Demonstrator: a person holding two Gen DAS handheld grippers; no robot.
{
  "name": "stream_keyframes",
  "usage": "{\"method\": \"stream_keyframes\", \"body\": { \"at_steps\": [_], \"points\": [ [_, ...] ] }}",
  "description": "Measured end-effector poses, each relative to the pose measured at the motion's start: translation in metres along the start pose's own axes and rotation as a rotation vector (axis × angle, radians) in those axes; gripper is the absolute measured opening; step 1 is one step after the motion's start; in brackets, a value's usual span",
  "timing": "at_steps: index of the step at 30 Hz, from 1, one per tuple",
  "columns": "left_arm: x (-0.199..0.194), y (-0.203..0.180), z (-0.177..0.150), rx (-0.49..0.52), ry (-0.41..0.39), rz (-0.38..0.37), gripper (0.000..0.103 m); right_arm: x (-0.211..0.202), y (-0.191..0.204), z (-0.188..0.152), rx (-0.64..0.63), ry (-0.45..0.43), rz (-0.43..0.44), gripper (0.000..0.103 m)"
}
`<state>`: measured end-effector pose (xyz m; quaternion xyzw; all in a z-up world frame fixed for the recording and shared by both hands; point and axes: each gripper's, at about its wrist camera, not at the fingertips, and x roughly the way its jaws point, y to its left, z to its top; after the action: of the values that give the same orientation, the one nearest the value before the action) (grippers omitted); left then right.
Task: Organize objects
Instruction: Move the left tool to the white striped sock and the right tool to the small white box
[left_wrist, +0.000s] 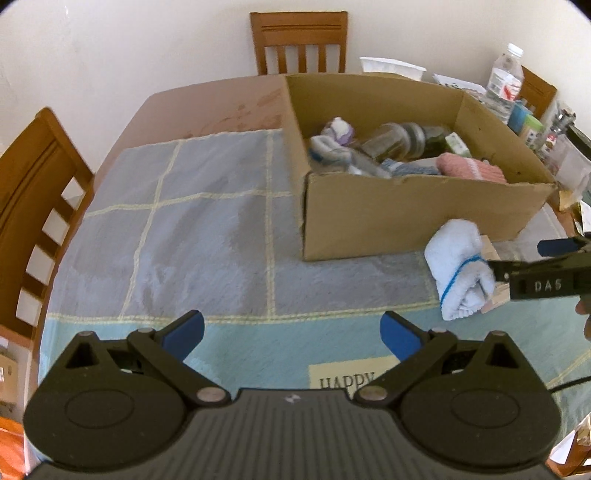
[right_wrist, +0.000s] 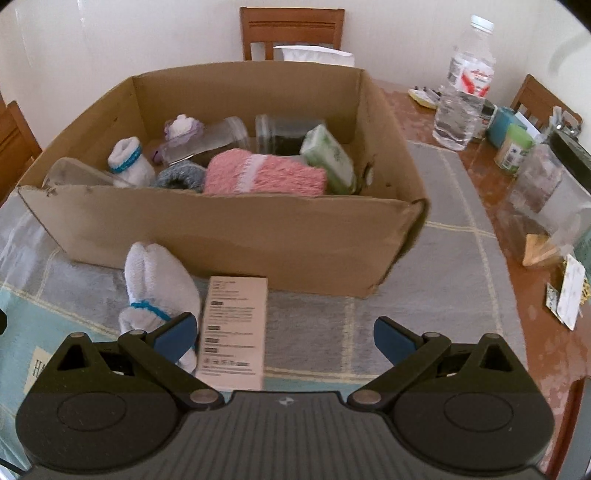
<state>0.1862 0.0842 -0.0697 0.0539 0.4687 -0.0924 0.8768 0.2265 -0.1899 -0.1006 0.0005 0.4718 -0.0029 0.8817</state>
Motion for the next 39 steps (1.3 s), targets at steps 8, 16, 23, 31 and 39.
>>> {"method": "stream_keyframes", "body": {
  "at_steps": [8,16,23,31,39],
  "points": [
    [0.0,0.009,-0.001,-0.019,0.003,-0.013,0.101,0.013,0.017,-0.008,-0.061,0.038,0.006,0.103],
    [0.005,0.005,0.001,-0.007,0.018,-0.03,0.101,0.018,0.005,-0.02,-0.079,0.066,-0.054,0.103],
    [0.01,-0.008,0.006,0.027,0.023,-0.049,0.101,0.018,-0.023,-0.029,-0.044,0.088,-0.096,0.103],
    [0.013,-0.021,0.011,0.055,0.027,-0.06,0.101,0.018,-0.051,-0.029,0.009,0.09,-0.137,0.103],
    [0.013,-0.022,0.014,0.046,0.027,-0.054,0.101,0.018,-0.054,-0.023,0.073,0.1,0.039,0.103]
  ]
}}
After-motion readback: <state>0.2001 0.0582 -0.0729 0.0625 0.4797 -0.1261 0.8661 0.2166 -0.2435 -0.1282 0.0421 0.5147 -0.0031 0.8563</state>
